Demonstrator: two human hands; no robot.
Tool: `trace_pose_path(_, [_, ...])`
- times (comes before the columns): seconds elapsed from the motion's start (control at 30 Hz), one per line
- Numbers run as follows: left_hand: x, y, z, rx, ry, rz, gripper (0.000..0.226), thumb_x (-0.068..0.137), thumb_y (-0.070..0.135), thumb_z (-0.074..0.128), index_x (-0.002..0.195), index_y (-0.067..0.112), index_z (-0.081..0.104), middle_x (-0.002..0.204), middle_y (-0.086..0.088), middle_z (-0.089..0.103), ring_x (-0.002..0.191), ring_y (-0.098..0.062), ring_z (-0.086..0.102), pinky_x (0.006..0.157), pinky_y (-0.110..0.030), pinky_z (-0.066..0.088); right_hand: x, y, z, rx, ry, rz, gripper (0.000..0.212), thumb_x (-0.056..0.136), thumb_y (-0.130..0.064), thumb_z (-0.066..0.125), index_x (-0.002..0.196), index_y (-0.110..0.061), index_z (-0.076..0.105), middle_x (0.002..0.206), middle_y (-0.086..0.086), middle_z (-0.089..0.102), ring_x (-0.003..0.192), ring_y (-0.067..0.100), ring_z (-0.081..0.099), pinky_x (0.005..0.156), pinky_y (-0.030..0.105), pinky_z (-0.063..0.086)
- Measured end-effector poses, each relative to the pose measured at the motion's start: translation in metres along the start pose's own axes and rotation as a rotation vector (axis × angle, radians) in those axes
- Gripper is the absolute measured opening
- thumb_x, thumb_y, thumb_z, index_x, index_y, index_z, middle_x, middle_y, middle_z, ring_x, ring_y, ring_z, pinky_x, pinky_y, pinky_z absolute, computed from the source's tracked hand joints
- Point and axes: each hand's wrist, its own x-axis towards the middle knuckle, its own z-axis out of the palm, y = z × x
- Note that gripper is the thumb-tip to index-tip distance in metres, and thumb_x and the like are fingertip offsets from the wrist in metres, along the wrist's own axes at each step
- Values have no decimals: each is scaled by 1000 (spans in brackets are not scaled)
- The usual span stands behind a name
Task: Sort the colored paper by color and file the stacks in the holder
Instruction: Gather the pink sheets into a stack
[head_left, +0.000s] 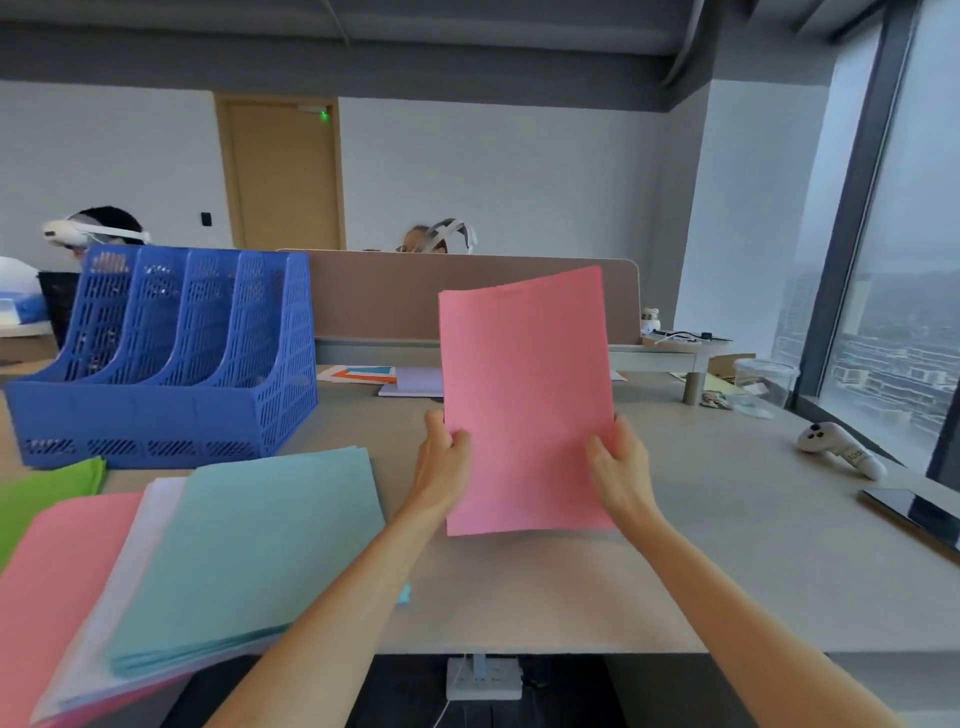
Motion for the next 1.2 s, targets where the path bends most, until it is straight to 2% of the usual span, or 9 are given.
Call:
trace_pose_path(0.2, [1,6,-76,-183,70,-10,21,95,22,36,115,23,43,96,2,56,91,-21,55,82,-36,44,-7,-43,40,66,-51,-62,13,86,-4,39,81,-14,46,72,-4,45,64,14,37,57,30,31])
trace_pose_path(0.43, [-24,-39,-196,-129,196,-131,13,91,23,42,100,18,49,95,-2,54,85,-20,53,73,-33,40,-47,-83,138,56,-400,33,18,84,0,36,80,-14,47,75,-2,45,63,13,37,56,28,27])
trace_pose_path(0.53, [-46,-54,-244,-60,271,-217,21,92,19,41,110,12,48,99,-6,56,81,-17,54,66,-29,41,-72,-98,181,19,-546,36,24,82,4,36,72,-15,47,68,-1,47,56,14,38,48,23,27])
trace_pose_path(0.63, [-64,-76,-281,10,290,-277,33,81,26,43,112,15,51,110,-7,62,88,-19,60,73,-31,50,-95,-109,216,-34,-664,79,28,84,3,37,70,-16,51,68,3,55,55,14,49,42,17,36])
trace_pose_path(0.73, [-82,-87,-305,65,283,-281,25,90,5,39,102,16,59,96,-6,63,72,-17,58,62,-26,45,-119,-119,233,-147,-759,61,24,88,-2,40,94,-13,60,82,3,61,67,17,56,53,21,41])
trace_pose_path(0.8, [-89,-98,-318,143,272,-298,30,92,-1,38,108,9,61,101,-9,63,81,-20,59,68,-27,44,-131,-121,241,-166,-806,55,36,91,-3,39,124,-9,52,105,9,60,84,21,55,66,24,43])
trace_pose_path(0.87, [-92,-109,-329,193,259,-326,33,90,1,41,116,2,60,115,-15,64,91,-23,59,74,-28,45,-141,-123,248,-189,-827,56,45,93,-6,40,138,-7,37,126,13,52,94,22,50,77,25,40])
trace_pose_path(1.07, [-101,-121,-334,427,197,-439,45,93,9,49,131,-6,32,125,-20,53,112,-31,55,82,-32,43,-150,-123,263,-313,-871,47,48,93,-14,40,139,-9,28,133,11,48,113,28,53,89,34,45])
trace_pose_path(1.2, [-102,-129,-337,623,170,-464,54,94,14,46,138,-4,20,128,-22,53,115,-34,55,91,-40,46,-148,-117,263,-337,-871,46,49,93,-15,42,140,-8,28,127,10,50,107,26,54,82,32,47])
